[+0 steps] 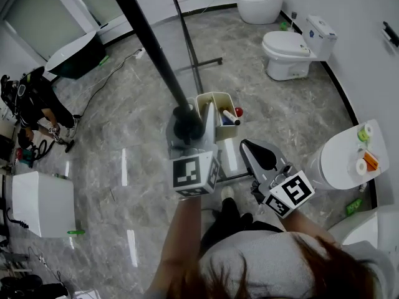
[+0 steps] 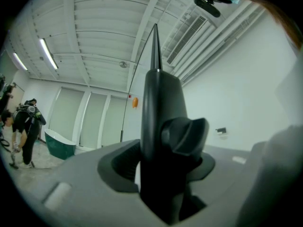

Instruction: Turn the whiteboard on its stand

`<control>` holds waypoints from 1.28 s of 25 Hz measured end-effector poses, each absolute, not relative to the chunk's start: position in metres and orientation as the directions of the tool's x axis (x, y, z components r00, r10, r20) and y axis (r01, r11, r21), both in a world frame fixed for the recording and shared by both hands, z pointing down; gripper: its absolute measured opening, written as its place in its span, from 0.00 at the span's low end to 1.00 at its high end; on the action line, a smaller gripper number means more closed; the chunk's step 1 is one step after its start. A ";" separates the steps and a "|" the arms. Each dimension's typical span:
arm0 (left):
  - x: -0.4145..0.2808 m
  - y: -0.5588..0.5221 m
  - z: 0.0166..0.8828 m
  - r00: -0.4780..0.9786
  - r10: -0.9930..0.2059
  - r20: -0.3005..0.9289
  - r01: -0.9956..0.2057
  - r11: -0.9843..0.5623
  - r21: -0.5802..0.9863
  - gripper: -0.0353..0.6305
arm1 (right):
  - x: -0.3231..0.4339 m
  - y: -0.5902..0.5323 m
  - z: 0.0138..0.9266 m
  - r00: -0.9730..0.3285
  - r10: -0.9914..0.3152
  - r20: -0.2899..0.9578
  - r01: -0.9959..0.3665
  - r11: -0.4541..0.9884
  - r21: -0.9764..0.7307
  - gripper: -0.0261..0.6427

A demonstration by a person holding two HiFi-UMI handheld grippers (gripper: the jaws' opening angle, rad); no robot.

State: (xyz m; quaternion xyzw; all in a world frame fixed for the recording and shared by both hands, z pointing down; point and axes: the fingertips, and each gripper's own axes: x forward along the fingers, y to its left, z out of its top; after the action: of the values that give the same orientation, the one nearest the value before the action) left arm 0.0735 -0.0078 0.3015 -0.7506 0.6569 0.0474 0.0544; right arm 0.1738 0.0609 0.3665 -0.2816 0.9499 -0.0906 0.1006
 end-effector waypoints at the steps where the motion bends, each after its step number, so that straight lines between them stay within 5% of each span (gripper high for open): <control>1: 0.076 -0.003 0.302 0.131 -0.981 -0.143 -0.991 -0.130 -0.020 0.38 | 0.174 0.066 0.367 -0.826 -0.547 -0.138 -0.511 0.829 -0.226 0.05; 32: 0.122 0.151 0.304 0.213 -0.964 -0.162 -0.977 -0.213 -0.014 0.41 | 0.186 0.218 0.362 -0.807 -0.575 -0.135 -0.547 0.813 -0.200 0.04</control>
State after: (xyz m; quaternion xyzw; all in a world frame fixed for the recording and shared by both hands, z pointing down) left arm 0.1219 0.1507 0.3039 -0.7767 0.6246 0.0588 0.0564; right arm 0.1863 0.2176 0.3624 -0.2961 0.9474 -0.0759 0.0950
